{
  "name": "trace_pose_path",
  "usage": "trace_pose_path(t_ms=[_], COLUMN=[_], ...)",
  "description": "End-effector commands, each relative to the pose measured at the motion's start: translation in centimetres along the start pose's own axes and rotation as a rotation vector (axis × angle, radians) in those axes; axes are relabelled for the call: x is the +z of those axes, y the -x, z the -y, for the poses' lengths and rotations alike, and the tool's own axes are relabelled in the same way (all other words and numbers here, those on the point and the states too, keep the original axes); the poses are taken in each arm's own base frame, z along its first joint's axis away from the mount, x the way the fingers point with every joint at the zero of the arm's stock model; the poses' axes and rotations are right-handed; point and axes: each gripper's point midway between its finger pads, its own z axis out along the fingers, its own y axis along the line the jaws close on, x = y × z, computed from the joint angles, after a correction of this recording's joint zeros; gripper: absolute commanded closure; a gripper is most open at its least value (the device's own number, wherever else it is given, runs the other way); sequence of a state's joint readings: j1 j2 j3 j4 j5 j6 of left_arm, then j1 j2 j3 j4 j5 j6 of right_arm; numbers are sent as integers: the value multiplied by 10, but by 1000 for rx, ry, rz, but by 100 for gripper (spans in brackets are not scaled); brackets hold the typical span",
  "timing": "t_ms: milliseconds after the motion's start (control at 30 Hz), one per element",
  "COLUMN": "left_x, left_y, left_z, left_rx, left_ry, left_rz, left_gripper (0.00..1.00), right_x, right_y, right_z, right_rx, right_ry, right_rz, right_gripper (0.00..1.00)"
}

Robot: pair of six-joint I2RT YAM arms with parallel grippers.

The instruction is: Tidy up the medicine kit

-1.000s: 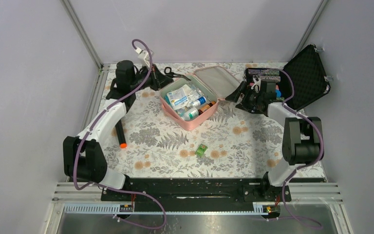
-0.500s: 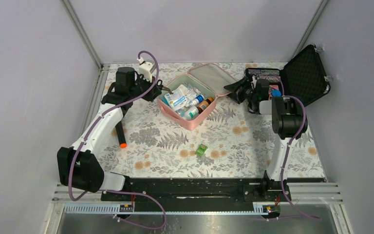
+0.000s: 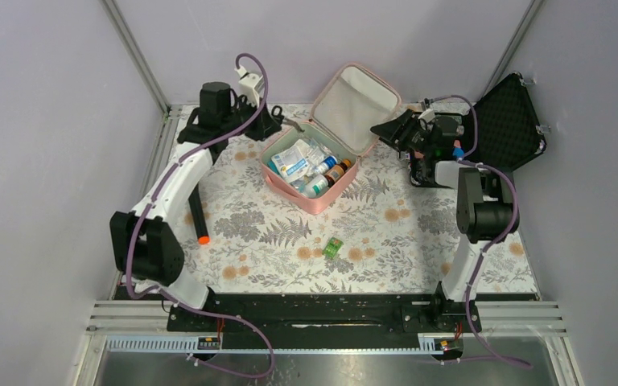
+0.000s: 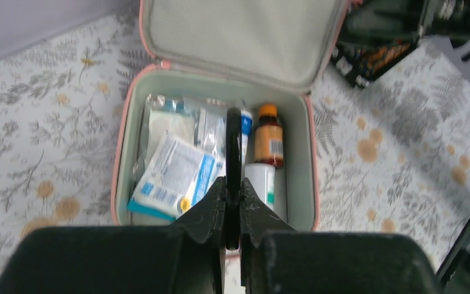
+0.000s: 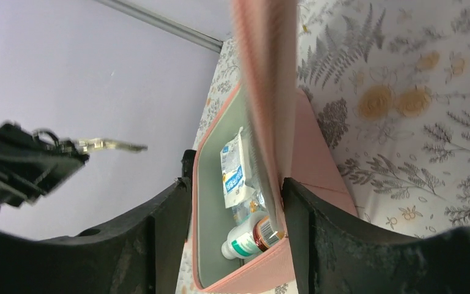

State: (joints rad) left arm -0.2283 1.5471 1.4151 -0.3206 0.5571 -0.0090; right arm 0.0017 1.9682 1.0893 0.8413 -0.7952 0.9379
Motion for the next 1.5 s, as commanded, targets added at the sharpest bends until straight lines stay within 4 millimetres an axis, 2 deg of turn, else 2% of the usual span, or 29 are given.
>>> trace_pose_path(t_ms=[0,133,233,300,367,533,633,700,867,967,1133,1267,1467], left_x=[18,35,40,39,37,37,41,48,56,58,64,67,85], left_y=[73,93,91,87,86,102,116,121,132,127,110,104,101], left_z=[8,11,14,16,20,40,56,60,58,52,38,31,23], left_rx=[-54,-144,-153,-152,-144,-112,-61,-40,-209,-348,-507,-559,-638], left_ry=[-48,-97,-111,-113,-128,-190,-244,-247,-211,-156,-57,-14,7], left_rz=[174,212,209,208,212,241,249,233,247,226,174,158,132], left_gripper=[100,100,100,100,100,100,100,100,100,100,100,100,100], right_x=[-9,-8,-5,-4,-4,-14,-23,-28,-36,-39,-36,-31,-25], right_y=[17,24,28,28,26,2,-13,-22,-45,-52,-50,-55,-72], right_z=[-44,-40,-32,-29,-29,-44,-61,-71,-82,-80,-82,-87,-92], right_rx=[-274,-322,-352,-378,-396,-479,-607,-696,-811,-833,-824,-836,-876], right_ry=[60,25,-8,-17,-21,-20,-28,-33,-58,-71,-68,-49,-30], right_rz=[22,31,26,18,2,-49,-66,-71,-90,-109,-104,-116,-164], right_gripper=[39,50,57,67,80,100,100,100,100,100,100,100,100])
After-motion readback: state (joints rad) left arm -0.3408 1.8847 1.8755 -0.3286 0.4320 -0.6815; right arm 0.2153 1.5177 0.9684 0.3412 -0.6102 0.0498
